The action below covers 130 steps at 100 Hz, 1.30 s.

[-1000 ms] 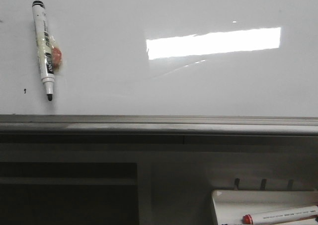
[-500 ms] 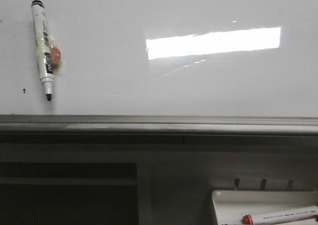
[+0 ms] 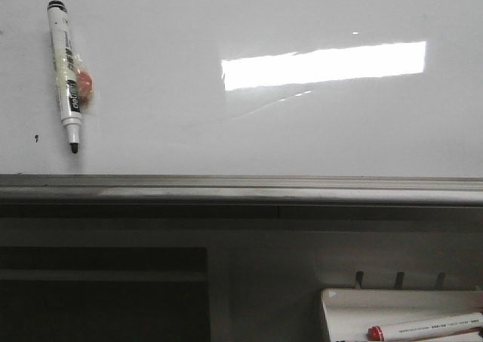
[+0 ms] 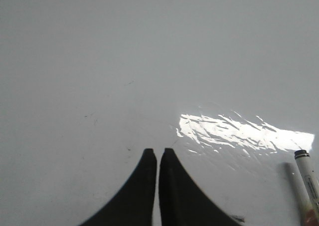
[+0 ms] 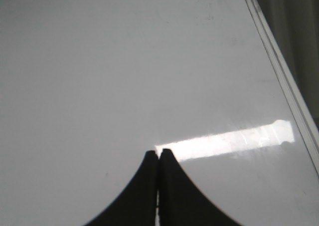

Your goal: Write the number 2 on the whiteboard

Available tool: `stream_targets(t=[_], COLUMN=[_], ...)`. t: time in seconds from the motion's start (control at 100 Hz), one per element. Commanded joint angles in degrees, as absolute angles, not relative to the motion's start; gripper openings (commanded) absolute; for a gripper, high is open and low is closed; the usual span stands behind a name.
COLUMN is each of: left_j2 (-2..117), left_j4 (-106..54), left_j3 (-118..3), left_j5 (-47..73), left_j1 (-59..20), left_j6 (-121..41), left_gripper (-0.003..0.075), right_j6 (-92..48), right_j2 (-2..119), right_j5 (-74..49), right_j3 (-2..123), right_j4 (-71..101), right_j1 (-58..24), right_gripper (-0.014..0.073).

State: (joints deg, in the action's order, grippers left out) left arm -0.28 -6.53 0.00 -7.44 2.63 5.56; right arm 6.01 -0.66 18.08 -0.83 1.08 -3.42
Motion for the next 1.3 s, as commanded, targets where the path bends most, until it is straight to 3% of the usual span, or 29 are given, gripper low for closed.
stream_targets(t=[0.0,0.08,0.29,0.51,0.71,0.8,0.93,1.0,1.08,1.289], left_j2=[-1.8,-1.8,-0.2,9.1,16.1,18.1,20.3,21.7,23.3,27.2], left_j4=[-7.0,-7.0,-7.0,1.6,1.5,0.4,-5.4,-6.7,-7.0,-9.4], left_j3=[0.7,0.7,-3.9,-20.1,-25.7,-25.6,-25.6,-25.6,-25.7,-25.8], left_j5=[-12.5,-12.5,-7.1,14.3,15.4,14.7,11.4,7.1,3.9,3.0], left_j1=[2.8,2.8,2.8,2.8,2.8,2.8,2.8,2.8,2.8,-3.1], left_j6=[5.6,5.6,6.1,5.9,-0.8,-1.9,-1.9,-1.8,-1.8,-1.8], left_gripper=[-0.0020,-0.0020,-0.0021,-0.0020,-0.0016,0.0082,0.0424,0.0539,0.0549,0.0435], right_j6=[5.5,5.5,7.3,7.3,7.3,7.3,7.3,7.3,7.3,6.0], right_j2=[-1.7,-1.7,1.1,14.6,25.5,27.9,30.0,30.7,30.8,30.8], right_j5=[23.5,20.9,0.0,-23.4,-36.5,-36.9,-37.3,-37.2,-37.2,-35.2], right_j3=[-2.2,-2.1,6.7,24.5,33.3,33.2,33.0,33.0,33.0,33.0], right_j4=[1.1,1.1,2.0,2.0,2.1,2.1,2.1,2.4,4.4,4.6], right_j1=[-3.0,-3.0,-3.0,-3.0,-3.0,-3.0,-3.0,-3.0,-3.0,-3.0], right_gripper=[-0.0051,-0.0051,-0.0051,-0.0051,-0.0051,-0.0051,-0.0051,-0.0051,-0.0051,-0.0051])
